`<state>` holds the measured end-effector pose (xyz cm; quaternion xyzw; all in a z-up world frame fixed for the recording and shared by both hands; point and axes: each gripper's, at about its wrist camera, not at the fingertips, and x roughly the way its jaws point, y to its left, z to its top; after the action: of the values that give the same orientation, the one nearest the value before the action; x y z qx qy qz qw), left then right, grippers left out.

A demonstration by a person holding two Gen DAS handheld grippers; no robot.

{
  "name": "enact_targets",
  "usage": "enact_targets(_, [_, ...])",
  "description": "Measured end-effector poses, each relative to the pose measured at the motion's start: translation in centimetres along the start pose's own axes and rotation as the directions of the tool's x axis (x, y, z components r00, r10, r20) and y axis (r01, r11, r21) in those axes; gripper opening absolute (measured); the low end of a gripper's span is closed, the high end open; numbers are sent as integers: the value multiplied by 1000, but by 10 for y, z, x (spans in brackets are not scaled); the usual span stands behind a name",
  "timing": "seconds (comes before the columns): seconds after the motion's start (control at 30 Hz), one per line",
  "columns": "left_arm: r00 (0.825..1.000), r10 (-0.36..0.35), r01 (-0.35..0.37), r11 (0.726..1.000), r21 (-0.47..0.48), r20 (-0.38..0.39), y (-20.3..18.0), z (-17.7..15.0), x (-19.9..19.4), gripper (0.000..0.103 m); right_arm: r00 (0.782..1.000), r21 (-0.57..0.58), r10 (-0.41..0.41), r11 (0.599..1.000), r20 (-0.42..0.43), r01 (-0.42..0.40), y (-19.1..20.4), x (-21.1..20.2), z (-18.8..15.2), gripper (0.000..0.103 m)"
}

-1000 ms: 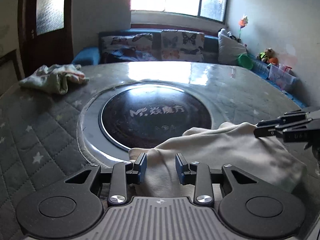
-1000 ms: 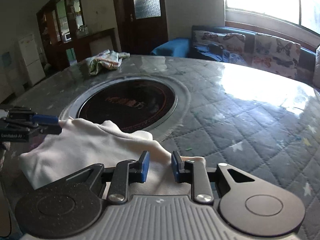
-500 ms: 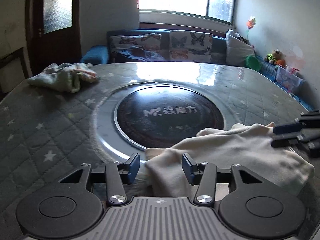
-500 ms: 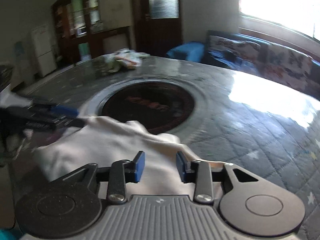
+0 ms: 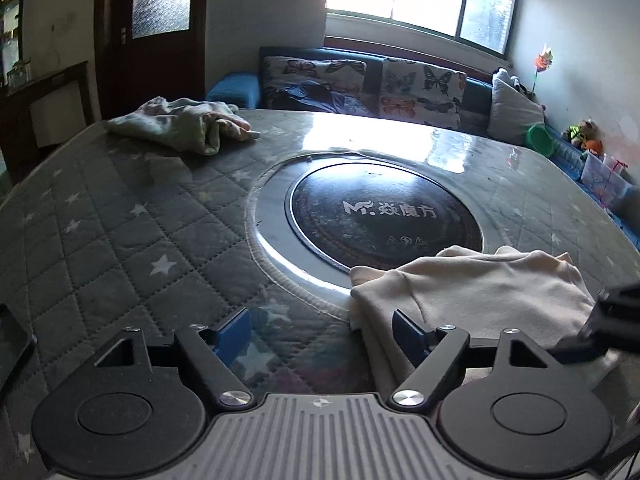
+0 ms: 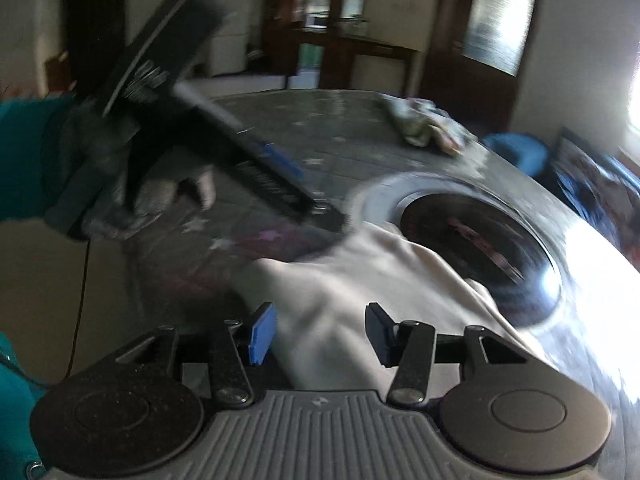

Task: Fold clothes

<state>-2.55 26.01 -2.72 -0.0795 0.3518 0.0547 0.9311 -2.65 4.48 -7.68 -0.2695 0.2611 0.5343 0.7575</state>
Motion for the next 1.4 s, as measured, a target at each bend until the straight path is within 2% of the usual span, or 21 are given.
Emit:
enact_targets(0.13, [1000, -4, 3, 999, -45, -23, 6, 0, 0, 82, 1000, -81, 7, 997, -8, -8, 22, 14, 7, 50])
enact_targets(0.33, [997, -42, 35, 994, -102, -61, 6, 1, 3, 84, 998, -146, -35, 989, -45, 28, 40, 35, 7, 45])
enact_targets(0.47, [994, -70, 59, 988, -140, -78, 2, 2, 7, 85, 998, -104, -47, 994, -35, 44, 35, 35, 6, 20])
enact_targets(0.53, [992, -86, 69, 982, -177, -91, 2, 3, 9, 85, 999, -47, -34, 998, -22, 33, 25, 31, 7, 14])
enact_targets(0.73, [978, -161, 112, 940, -323, -132, 2, 5, 15, 85, 998, 165, 39, 985, 42, -46, -10, 7, 7, 10])
enact_targets(0.93, [954, -253, 144, 856, -496, -161, 5, 4, 26, 83, 991, 281, 72, 954, 114, -102, -36, -14, 2, 9])
enact_targets(1.0, [949, -272, 154, 844, -513, -162, 2, 5, 29, 82, 989, 296, 76, 949, 128, -111, -40, -19, 0, 9])
enact_targets(1.17, [930, -331, 192, 807, -559, -159, -2, 2, 36, 66, 986, 300, 83, 946, 146, -124, -39, -26, -2, 9])
enact_targets(1.3, [917, -369, 213, 776, -594, -153, -4, -2, 41, 44, 983, 298, 95, 944, 156, -139, -38, -27, -4, 9])
enact_targets(1.37, [909, -388, 221, 759, -612, -152, -3, -3, 44, 39, 983, 289, 103, 946, 155, -144, -35, -26, -4, 9])
enact_targets(1.4, [907, -391, 222, 757, -615, -154, -3, -4, 45, 30, 982, 287, 107, 946, 154, -148, -34, -26, -5, 9])
